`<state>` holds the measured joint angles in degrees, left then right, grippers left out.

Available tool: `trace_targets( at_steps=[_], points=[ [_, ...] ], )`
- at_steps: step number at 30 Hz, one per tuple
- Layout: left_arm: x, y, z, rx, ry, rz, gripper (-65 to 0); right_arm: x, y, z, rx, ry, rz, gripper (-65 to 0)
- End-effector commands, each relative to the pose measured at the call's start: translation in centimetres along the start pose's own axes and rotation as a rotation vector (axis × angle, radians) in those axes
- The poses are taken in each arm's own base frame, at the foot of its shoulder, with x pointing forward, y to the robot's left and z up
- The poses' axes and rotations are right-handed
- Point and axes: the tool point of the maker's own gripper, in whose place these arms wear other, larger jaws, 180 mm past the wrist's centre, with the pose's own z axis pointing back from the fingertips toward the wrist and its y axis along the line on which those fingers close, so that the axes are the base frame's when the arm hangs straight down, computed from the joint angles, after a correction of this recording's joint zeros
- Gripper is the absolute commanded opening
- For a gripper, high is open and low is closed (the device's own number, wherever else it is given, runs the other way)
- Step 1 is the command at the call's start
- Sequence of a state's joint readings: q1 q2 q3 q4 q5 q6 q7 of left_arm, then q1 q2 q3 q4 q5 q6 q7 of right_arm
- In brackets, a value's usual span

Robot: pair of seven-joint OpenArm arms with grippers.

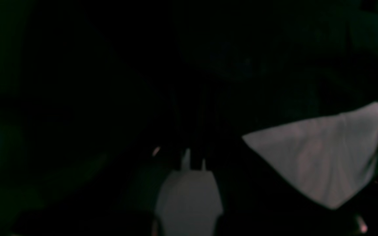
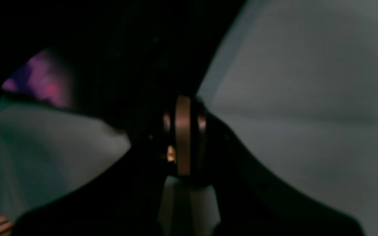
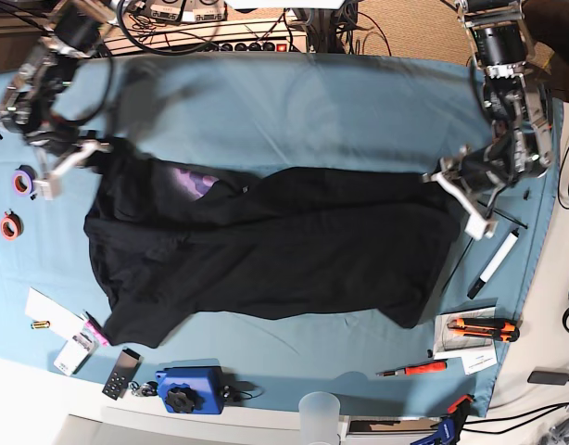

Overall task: Layout the t-shirt on the table in an organized manner, then fold the t-shirt properly
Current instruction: 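Grasp the shirt's ends with both grippers and pull them apart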

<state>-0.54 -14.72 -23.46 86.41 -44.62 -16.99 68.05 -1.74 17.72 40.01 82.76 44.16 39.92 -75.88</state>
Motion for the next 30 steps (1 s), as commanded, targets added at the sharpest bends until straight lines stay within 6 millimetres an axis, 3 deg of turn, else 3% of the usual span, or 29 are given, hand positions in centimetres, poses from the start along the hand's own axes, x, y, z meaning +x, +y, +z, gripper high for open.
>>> trace_targets(
  at_steps=[1, 7, 13, 17, 22, 25, 30],
  points=[
    [0.8, 0.4, 0.9, 0.009, -0.014, -0.011, -65.0, 2.4, -0.8, 1.3, -0.017, -0.061, 0.032, -65.0],
    [1.7, 1.7, 2.5, 0.004, -0.076, 0.046, -65.0, 4.3, -3.5, 4.0, -0.096, -0.045, 0.072, -65.0],
    [1.0, 2.2, 3.2, -0.006, -0.061, 0.04, -65.0, 5.7, -4.1, 5.9, -0.09, -0.042, 0.075, -65.0],
    [-0.9, 2.3, 3.5, -0.014, -0.025, 0.05, -65.0, 6.3, -3.8, 6.7, -0.052, -0.112, 0.035, -65.0],
    [-3.1, 2.0, 4.3, -0.011, -0.001, 0.041, -65.0, 6.3, -5.5, 9.2, -0.076, -0.195, -0.023, -65.0],
    [-4.0, 1.7, 4.8, -0.007, 0.01, 0.012, -65.0, 5.3, -5.9, 10.2, -0.074, -0.209, -0.038, -65.0],
    [-5.4, 1.6, 5.4, 0.007, 0.032, 0.0, -65.0, 1.8, -5.8, 10.2, -0.05, -0.144, -0.067, -65.0]
  ],
)
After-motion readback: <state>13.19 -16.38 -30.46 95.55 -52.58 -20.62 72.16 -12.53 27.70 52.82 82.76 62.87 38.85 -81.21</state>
